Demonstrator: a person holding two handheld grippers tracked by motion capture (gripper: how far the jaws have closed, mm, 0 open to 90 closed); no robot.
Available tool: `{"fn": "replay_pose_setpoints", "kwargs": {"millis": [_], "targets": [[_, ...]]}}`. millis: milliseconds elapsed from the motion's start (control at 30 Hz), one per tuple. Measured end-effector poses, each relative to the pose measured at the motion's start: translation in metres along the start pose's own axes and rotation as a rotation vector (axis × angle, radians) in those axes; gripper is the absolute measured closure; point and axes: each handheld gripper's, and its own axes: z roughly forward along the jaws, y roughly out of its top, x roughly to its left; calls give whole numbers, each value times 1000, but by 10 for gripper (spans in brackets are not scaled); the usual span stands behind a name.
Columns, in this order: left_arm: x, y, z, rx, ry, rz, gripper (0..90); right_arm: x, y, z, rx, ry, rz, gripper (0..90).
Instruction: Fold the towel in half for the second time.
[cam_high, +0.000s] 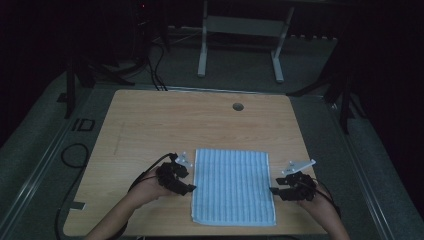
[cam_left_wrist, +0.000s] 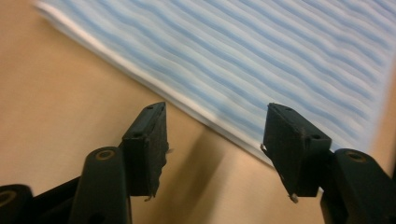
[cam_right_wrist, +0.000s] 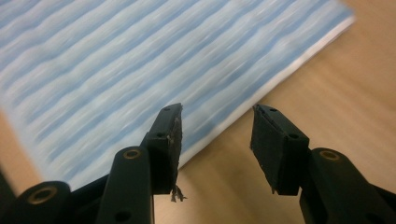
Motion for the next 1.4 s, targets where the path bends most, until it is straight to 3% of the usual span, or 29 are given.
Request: {"fn": "replay_pose_setpoints", "kwargs": {"millis": [133, 400, 567, 733, 1000, 1100, 1267, 1400], "targets": [[16, 12, 1, -14, 18, 6, 399, -19, 18, 5, 14, -20, 4, 523], [46, 38, 10, -6, 91, -47, 399, -61, 52, 19, 55, -37, 64, 524], [63, 55, 13, 6, 135, -69, 399, -76, 75, 27, 71, -45, 92, 515], [78, 67, 19, -26, 123, -124, 398, -84, 91, 39, 80, -42, 114, 504], [88, 73, 39, -13, 103, -154, 398, -92, 96, 65, 148, -63, 143, 510], [89, 73, 48, 9, 109, -146, 404, -94, 94, 72, 170, -59, 151, 519], [93, 72, 60, 43, 77, -149, 461, -95, 92, 83, 222, -57, 149, 553], [92, 71, 67, 72, 59, -132, 526, -93, 92, 87, 230, -41, 142, 641]]}}
